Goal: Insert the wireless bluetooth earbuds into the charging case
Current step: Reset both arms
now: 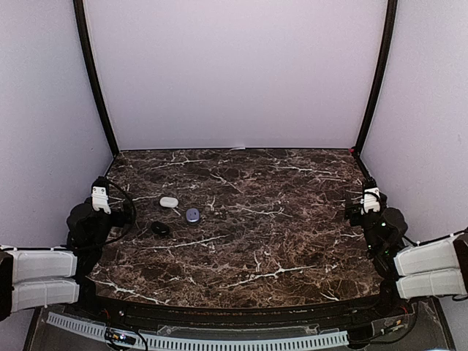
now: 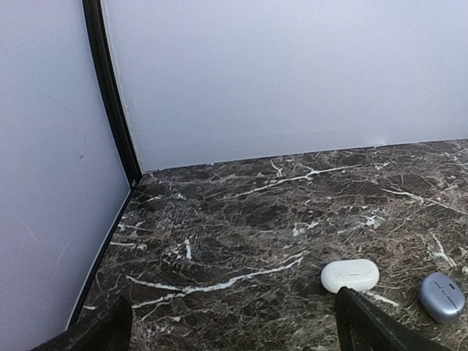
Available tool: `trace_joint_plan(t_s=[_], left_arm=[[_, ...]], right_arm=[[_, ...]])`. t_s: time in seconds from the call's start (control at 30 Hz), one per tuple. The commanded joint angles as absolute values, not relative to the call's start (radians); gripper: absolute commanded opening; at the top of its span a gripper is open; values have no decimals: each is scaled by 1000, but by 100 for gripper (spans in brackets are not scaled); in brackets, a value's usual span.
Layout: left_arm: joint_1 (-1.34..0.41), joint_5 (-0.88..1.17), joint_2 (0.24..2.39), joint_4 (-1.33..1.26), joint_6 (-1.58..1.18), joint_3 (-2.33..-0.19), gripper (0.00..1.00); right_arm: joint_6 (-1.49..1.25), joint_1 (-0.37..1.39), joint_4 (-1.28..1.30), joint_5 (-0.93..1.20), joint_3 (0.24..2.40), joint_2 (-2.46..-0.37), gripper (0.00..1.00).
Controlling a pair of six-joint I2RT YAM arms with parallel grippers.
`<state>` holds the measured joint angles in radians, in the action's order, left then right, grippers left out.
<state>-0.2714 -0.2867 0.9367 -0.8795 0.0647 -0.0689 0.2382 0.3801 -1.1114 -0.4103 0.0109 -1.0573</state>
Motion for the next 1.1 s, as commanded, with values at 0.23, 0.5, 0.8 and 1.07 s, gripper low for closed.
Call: trace_joint_plan(t_s=[0.23,0.5,0.8,1.07], left_arm=[[-134,-77,1240,-1154,49,-125,99],[-102,-5,1365,-1223,99,-191,99],[-52,20,1380,-1186,58,-219,99],[-21,48,1588,-1505,87,-179,99]], right_arm=[[183,168,-1365,-170,36,-1268,79],[116,54,-1242,47,121,-1297,78],[70,40,-1682,87,51,-1566,79],[10,38,-1347,-61,204,-1536,99]])
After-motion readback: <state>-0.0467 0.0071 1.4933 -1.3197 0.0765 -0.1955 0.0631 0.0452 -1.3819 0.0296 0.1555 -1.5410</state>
